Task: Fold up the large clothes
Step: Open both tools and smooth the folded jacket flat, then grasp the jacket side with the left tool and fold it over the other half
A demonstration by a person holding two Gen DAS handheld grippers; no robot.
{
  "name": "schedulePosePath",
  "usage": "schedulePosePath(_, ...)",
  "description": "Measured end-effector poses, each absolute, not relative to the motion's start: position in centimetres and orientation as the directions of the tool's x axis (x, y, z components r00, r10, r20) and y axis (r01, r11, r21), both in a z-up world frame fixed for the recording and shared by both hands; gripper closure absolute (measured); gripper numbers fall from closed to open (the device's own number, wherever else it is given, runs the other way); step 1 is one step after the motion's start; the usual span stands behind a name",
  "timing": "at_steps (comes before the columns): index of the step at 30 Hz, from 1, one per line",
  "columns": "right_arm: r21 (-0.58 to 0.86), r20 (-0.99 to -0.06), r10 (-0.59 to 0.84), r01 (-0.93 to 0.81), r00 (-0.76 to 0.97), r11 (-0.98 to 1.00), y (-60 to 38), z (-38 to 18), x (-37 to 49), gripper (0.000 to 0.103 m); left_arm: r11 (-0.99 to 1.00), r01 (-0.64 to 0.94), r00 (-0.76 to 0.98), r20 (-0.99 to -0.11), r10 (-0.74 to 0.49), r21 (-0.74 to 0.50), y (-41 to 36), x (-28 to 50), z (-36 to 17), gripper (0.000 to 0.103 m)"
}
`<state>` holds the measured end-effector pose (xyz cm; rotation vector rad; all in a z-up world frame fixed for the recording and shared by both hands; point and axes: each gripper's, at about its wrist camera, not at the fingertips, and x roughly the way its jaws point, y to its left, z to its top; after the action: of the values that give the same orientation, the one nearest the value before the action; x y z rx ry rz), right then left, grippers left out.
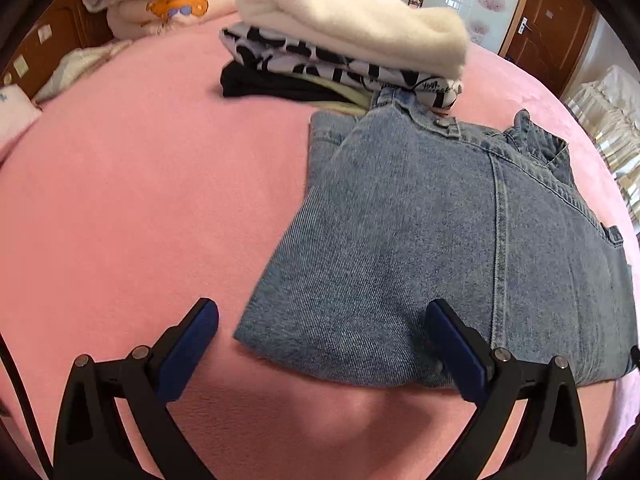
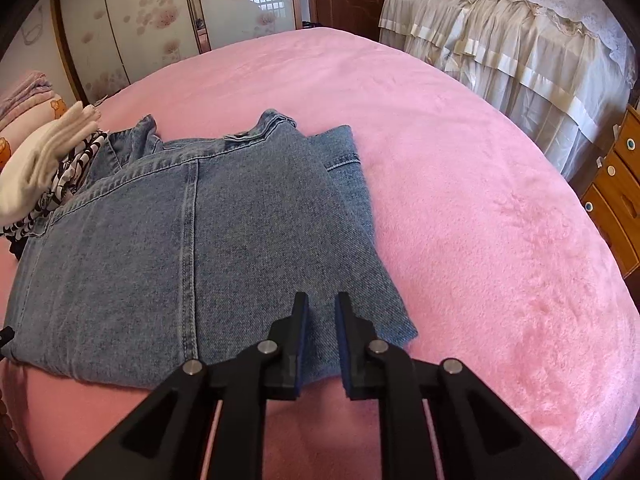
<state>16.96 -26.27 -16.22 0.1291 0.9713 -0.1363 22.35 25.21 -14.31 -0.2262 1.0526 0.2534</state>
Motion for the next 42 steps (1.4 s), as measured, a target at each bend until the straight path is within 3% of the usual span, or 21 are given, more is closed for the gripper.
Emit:
schedulePosePath(3, 0.057, -0.825, -0.043, 0.159, 0.563, 0.986, -25.6, -15.6, 16.7, 0.077, 0.954, -0.293, 0.479, -0.872, 0.098, -0.053, 24.7, 21.9, -13.0, 0.000)
schedulePosePath(11, 0.091, -0.810, 0.019, 0.095, 0.586, 0.991, -22.3, -12.6, 15.8, 0.077, 0.975, -0.219, 0.520, -0.851, 0.077, -0.045, 22.0, 20.8, -8.2, 0.000)
schedulePosePath(18, 0.120, -0.797, 0.073, 0.039, 0.599, 0.992, -19.0, -9.2, 14.7, 0.074, 0.974, -0.138, 0.574, -0.816, -0.072, -0.182, 19.6, 18.9, -4.3, 0.000)
schedulePosePath(22, 0.129, -0.750, 0.099, -0.001, 0.654, 0.992, -17.0, -6.9, 13.4, 0.060, 0.939, -0.106, 0.582, -0.786, -0.208, -0.327, 19.2, 17.7, -3.7, 0.000)
schedulePosePath(28, 0.122, -0.686, 0.133, -0.066, 0.716, 0.990, -13.8, -5.7, 11.8, 0.058, 0.852, -0.152, 0.555, -0.757, -0.345, -0.500, 19.9, 16.8, -7.1, 0.000)
schedulePosePath(32, 0.129, -0.635, 0.161, -0.102, 0.755, 0.986, -11.9, -6.9, 10.8, 0.058, 0.754, -0.183, 0.591, -0.683, -0.429, -0.631, 21.4, 16.0, -10.8, 0.000)
schedulePosePath(42, 0.115, -0.707, 0.189, -0.153, 0.682, 0.982, -8.5, -13.0, 12.2, 0.058, 0.687, -0.258, 0.678, -0.634, -0.373, -0.680, 24.3, 18.0, -17.5, 0.001)
